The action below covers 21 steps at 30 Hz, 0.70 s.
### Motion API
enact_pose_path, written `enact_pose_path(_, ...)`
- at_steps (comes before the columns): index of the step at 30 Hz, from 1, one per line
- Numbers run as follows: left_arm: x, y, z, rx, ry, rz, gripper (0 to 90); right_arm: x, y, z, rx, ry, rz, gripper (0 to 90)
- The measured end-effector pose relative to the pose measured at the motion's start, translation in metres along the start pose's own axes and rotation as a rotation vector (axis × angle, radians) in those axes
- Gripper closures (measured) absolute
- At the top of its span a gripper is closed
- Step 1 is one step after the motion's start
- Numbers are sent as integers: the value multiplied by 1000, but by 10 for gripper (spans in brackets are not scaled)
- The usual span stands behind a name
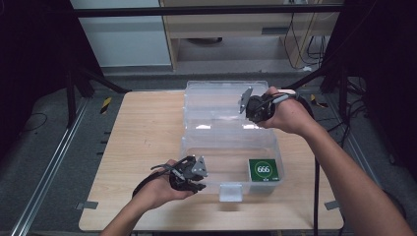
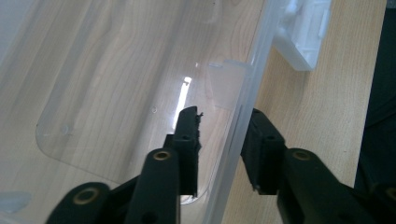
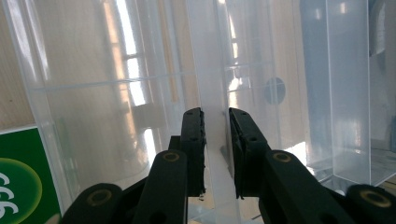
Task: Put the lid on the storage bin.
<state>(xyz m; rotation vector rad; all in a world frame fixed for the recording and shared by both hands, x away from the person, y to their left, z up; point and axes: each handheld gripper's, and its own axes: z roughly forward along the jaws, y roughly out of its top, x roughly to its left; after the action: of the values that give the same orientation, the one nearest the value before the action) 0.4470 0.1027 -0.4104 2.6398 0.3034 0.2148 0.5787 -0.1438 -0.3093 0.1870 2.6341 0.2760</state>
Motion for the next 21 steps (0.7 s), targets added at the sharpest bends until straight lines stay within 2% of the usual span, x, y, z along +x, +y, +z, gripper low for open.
enact_pose_path(4, -2, 0, 1, -1, -9, -4, 778, 0, 0, 0, -1, 2, -3, 773)
enact_pose_path(14, -3, 1, 1, 2, 2, -8, 784, 1, 1, -1, -3, -2, -11, 783)
enact_pose_path(21, -4, -1, 1, -11, 4, -26, 782, 2, 3, -1, 2, -4, -33, 793)
